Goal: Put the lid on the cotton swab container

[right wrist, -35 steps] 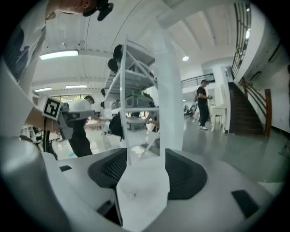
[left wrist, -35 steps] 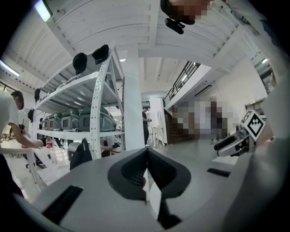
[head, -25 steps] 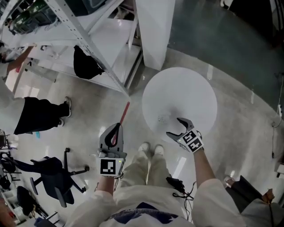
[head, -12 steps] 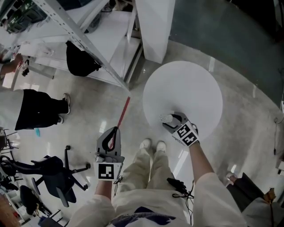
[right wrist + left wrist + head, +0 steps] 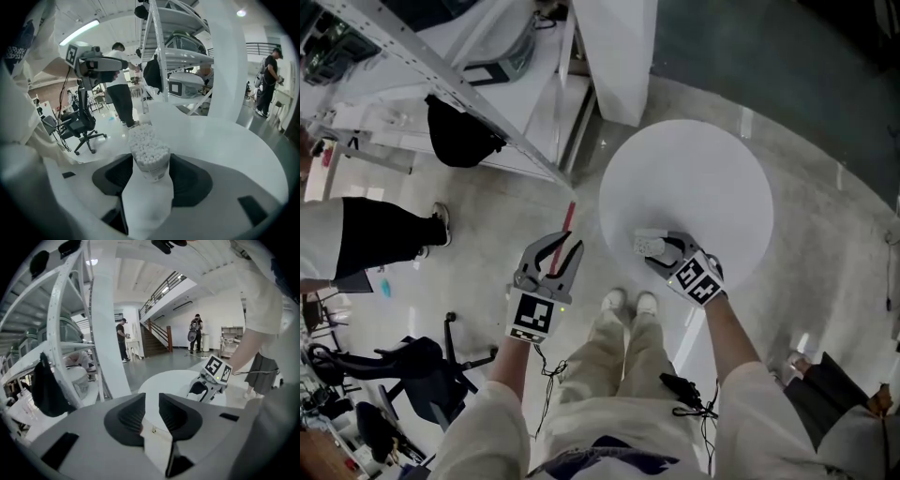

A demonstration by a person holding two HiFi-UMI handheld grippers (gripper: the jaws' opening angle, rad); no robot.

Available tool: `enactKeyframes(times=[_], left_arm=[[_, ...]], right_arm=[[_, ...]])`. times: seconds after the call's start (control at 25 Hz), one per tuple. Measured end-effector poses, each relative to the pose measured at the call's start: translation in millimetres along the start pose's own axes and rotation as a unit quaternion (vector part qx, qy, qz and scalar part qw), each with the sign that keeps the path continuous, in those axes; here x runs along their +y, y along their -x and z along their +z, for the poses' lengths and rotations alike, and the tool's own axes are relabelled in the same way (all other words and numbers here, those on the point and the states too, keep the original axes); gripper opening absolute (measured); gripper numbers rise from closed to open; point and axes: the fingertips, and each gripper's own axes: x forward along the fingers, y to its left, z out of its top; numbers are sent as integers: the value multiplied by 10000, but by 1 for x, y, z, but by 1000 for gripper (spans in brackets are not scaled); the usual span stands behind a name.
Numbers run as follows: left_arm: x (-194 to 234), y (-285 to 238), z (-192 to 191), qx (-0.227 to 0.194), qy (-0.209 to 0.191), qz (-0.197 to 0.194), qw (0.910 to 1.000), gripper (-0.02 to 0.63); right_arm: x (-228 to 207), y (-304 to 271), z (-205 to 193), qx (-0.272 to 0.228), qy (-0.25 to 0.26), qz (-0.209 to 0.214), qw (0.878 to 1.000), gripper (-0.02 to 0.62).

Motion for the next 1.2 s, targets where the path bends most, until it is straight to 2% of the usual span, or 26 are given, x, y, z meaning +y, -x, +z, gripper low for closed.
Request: enactKeyframes(times=[0.2, 0.44, 0.6, 0.8, 1.2], left_arm=[[-9, -65, 5, 424, -593, -813, 9940, 110], [-52, -129, -2, 961, -1396, -1721, 9704, 110], [-77, -152, -5, 1089, -1486, -2018, 9619, 110], [-100, -156, -10, 1158, -1672, -2282, 9521, 110], [-125, -125, -18, 1036, -1707, -2522, 9469, 107]], right_arm=[[0, -4, -4, 61, 160, -45, 9998, 249], [1, -4, -4, -20, 165, -136, 9998, 249], [0, -2, -6, -54, 143, -174, 9997, 249], [-1, -1, -5, -111, 152, -212, 9996, 249], [-2, -1, -7, -80, 216, -190, 9996, 247]])
